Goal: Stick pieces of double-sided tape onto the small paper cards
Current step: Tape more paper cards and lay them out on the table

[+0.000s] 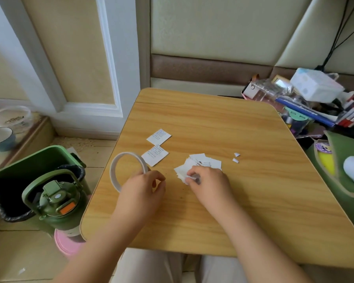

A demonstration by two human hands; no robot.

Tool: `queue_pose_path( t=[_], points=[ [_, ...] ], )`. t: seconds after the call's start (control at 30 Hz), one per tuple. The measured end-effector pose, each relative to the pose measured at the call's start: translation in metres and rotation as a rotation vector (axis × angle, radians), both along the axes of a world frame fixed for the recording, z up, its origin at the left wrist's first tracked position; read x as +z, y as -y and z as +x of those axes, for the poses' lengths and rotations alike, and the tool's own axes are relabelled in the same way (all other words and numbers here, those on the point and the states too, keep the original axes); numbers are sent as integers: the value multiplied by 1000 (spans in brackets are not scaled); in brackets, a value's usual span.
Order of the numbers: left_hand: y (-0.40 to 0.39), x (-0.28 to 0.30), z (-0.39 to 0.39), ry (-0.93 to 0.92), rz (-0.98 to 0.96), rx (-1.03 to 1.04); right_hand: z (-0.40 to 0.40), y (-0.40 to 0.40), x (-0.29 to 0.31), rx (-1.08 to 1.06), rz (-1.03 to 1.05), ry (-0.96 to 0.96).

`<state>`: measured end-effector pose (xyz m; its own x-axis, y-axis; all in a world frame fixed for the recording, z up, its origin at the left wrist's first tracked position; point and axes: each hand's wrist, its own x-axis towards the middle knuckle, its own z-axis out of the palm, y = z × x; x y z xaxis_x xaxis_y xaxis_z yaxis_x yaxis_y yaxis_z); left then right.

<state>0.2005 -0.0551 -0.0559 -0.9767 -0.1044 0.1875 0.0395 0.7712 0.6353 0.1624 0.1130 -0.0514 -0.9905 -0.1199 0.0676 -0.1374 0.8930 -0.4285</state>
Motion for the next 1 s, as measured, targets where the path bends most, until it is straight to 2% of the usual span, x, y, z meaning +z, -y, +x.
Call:
queue_pose_path(
  t=[0.17,0.3,0.37,0.5,0.57,0.6,0.7,0.77,0.87,1.0],
  points=[
    [-4,4,9,-15,11,-56,11,-1,-10,29,22,-84],
    [-7,13,15,-50,139,-226,16,-8,-9,37,5,15],
    [-12,21,20,-33,313,-349,22,-11,-6,38,-97,38],
    [-21,33,22,138,806,-423,43,-16,14,46,-439,-148],
    [-27,39,18,224,1050,-409,53,-16,24,127,-489,-216],
    [-32,45,16,249,1094,-414,56,-16,28,178,-489,-250],
    [-43,48,8,335,992,-337,61,-14,37,265,-482,-304],
    [-46,49,12,378,1024,-407,61,-13,39,265,-485,-301],
    [-50,62,15,396,1063,-363,62,-14,42,246,-486,-357],
    [-51,60,23,303,1127,-503,65,-12,43,225,-512,-462]
  ],
)
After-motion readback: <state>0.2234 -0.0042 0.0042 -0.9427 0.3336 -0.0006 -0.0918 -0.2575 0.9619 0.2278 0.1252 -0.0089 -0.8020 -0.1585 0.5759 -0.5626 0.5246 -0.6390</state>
